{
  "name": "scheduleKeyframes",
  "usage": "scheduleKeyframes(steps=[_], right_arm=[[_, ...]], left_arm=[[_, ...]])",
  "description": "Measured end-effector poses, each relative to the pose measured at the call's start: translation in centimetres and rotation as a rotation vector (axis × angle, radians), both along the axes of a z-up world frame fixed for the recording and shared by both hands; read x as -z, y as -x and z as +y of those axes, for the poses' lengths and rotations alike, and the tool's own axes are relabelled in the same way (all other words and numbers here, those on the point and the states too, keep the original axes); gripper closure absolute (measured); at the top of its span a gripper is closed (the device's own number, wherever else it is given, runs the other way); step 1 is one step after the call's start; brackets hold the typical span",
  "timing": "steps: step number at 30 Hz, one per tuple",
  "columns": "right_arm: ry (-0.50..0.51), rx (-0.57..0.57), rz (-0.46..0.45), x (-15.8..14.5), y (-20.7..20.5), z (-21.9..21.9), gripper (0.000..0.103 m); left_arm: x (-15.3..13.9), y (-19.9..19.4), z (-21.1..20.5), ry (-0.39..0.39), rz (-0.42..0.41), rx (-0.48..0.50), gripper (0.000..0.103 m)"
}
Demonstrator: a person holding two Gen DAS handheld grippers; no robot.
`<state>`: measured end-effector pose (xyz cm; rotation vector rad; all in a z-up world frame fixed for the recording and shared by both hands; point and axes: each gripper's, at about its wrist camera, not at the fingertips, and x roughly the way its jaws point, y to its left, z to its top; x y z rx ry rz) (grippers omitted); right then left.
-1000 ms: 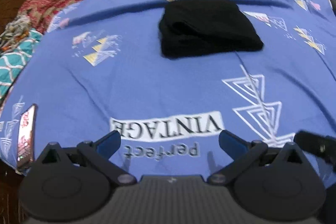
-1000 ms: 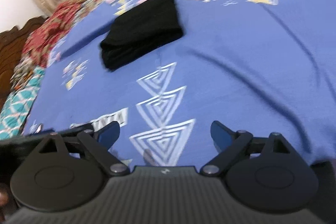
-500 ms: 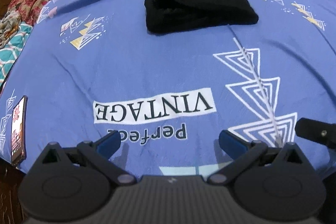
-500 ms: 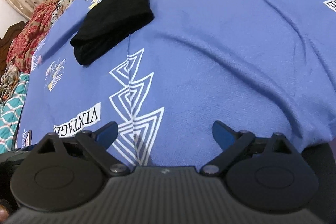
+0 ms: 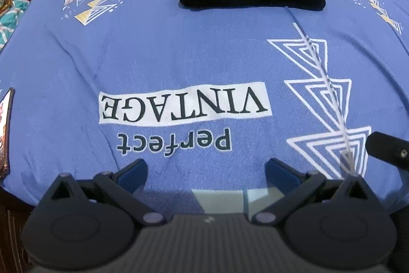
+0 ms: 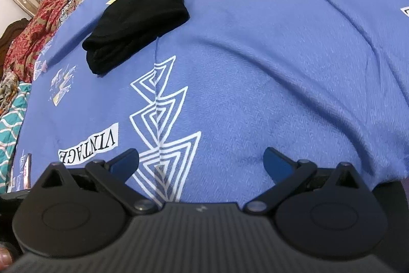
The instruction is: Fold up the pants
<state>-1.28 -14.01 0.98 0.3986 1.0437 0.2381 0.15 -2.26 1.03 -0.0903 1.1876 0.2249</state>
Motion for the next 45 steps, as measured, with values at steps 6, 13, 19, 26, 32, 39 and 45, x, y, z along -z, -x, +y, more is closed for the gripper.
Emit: scheduleKeyframes(steps=[6,13,19,26,32,39,45], right_arm=[[0.035,0.001,-0.004,0.0,0.0,0.6,0.0],[0.055,0.004,-0.008,0.0,0.1,1.3,0.0],[0.051,0.014,-0.014,0.0,0.2,1.4,0.0],[0.018,0.04,-0.024,0.1,0.4,1.0,0.0],[0.018,0.02,-0.027,-0.3,0.5,0.8,0.0],[0.015,0.018,-0.144,-3.3,1.1,0.3,0.0],[-0.011,0.007,-0.233,-6.0,1.4,0.2,0.0]], left_arm=[[0.2,0.0,0.1,0.007,-0.002,0.009,0.0],[0.3,-0.2,0.5,0.023,-0.001,0.014,0.0],[0.5,-0.3,1.0,0.046,-0.002,0.012,0.0],[0.7,-0.2,1.1,0.055,-0.008,0.011,0.0],[0.2,-0.1,1.2,0.059,0.006,0.013,0.0],[-2.7,1.2,1.4,-0.079,-0.088,-0.004,0.0],[-5.5,2.1,2.2,-0.179,-0.166,-0.027,0.0]])
